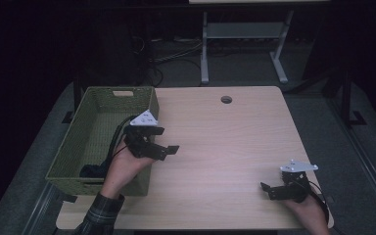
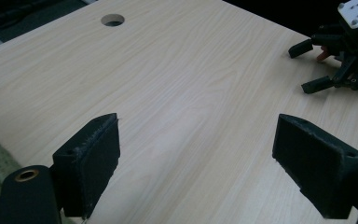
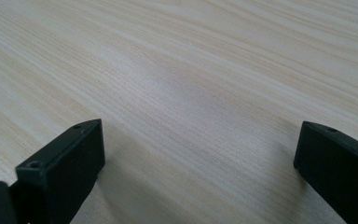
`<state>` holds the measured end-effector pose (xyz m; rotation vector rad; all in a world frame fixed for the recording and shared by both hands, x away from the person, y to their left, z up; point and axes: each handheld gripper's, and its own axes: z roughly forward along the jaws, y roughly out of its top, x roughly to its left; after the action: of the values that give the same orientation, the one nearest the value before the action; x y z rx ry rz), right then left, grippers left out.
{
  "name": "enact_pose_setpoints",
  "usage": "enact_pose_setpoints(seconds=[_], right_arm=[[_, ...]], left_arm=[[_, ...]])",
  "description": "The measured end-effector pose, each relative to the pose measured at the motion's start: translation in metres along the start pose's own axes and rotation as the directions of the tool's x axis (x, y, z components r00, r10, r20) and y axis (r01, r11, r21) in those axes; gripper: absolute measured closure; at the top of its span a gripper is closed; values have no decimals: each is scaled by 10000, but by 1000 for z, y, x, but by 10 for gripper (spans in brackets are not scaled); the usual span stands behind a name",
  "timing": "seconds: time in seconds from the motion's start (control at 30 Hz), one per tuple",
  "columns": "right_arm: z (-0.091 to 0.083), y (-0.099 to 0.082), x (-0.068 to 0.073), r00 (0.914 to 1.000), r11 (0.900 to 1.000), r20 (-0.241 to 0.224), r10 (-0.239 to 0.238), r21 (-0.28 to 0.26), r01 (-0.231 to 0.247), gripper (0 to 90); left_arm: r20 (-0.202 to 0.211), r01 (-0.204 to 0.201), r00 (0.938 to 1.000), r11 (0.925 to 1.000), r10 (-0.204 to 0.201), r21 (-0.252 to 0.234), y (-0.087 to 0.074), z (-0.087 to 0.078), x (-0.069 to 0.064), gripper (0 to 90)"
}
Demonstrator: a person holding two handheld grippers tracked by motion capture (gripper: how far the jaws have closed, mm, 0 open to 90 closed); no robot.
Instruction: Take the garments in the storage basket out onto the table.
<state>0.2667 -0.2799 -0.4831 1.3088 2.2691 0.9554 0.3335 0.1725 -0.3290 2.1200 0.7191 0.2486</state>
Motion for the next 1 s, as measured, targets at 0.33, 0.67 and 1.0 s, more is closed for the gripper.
enact_pose_setpoints(seconds=[0.33, 0.67, 1.0], right_arm=[[0, 0, 0, 10000, 10000, 10, 23, 2, -23, 14], [0, 0, 0, 10000, 10000, 9, 28, 7, -28, 14], [0, 0, 0, 10000, 10000, 17, 17, 0, -17, 14]], left_arm=[[-302, 148, 9994, 9999, -146, 73, -5, -19, 13, 146], [-547, 274, 9982, 9995, -266, 140, -11, -35, 25, 146], [-819, 411, 9959, 9990, -393, 200, -17, -51, 35, 146]])
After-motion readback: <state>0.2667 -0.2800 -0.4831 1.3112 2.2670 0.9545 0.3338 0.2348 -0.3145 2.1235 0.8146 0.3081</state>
